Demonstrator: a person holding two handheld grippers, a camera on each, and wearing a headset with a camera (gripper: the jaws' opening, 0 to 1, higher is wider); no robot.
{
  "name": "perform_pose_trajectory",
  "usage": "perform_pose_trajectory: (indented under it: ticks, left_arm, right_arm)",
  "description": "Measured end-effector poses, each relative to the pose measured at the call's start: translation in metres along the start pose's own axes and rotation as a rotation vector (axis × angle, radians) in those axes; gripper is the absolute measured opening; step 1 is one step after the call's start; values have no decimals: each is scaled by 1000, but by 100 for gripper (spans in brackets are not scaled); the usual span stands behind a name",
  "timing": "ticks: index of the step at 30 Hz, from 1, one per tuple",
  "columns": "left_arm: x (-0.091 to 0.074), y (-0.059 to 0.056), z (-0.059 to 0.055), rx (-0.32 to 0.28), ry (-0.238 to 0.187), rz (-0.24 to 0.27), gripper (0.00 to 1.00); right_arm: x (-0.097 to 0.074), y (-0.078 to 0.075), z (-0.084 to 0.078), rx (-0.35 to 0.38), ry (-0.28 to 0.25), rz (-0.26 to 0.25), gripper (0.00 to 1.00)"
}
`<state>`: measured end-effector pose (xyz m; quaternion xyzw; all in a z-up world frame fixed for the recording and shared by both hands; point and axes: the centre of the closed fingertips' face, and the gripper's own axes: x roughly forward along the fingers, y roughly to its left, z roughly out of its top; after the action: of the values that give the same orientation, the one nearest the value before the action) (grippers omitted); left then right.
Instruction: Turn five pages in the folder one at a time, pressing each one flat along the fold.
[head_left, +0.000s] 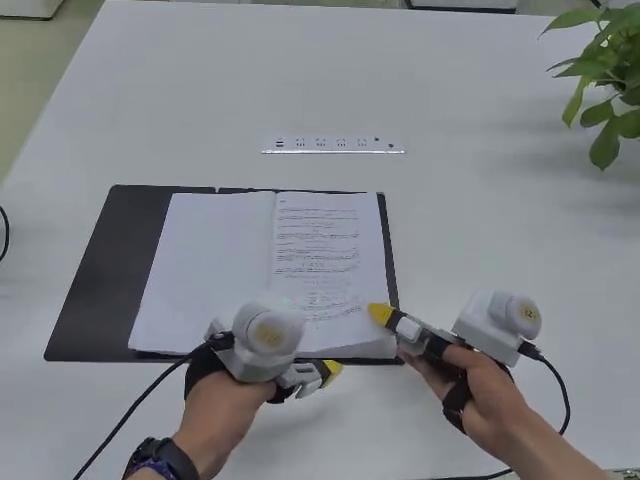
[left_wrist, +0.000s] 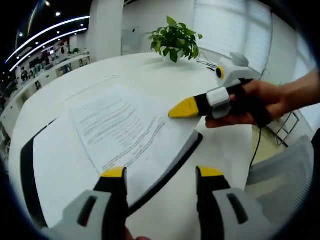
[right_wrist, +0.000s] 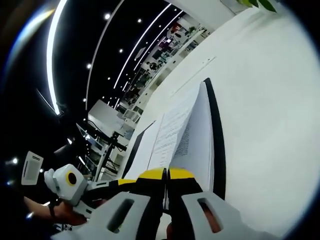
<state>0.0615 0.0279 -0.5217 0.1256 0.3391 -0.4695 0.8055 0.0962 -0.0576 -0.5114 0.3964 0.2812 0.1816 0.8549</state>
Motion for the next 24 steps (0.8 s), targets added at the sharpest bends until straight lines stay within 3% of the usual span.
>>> perform_pose_trajectory:
  ticks: [8,16,24]
  left_arm:
    - [-21,7,-4,-7,-10,26,56]
    - [-45,22,-6,-36,-40,60,56]
    - [-67,32,-10,-68,-60,91,58]
  right_arm:
    - [2,10,5,-9,-19,4,0]
    - [4,23,10,-23,-61,6,0]
    - [7,45,18,-29,-103,27,0]
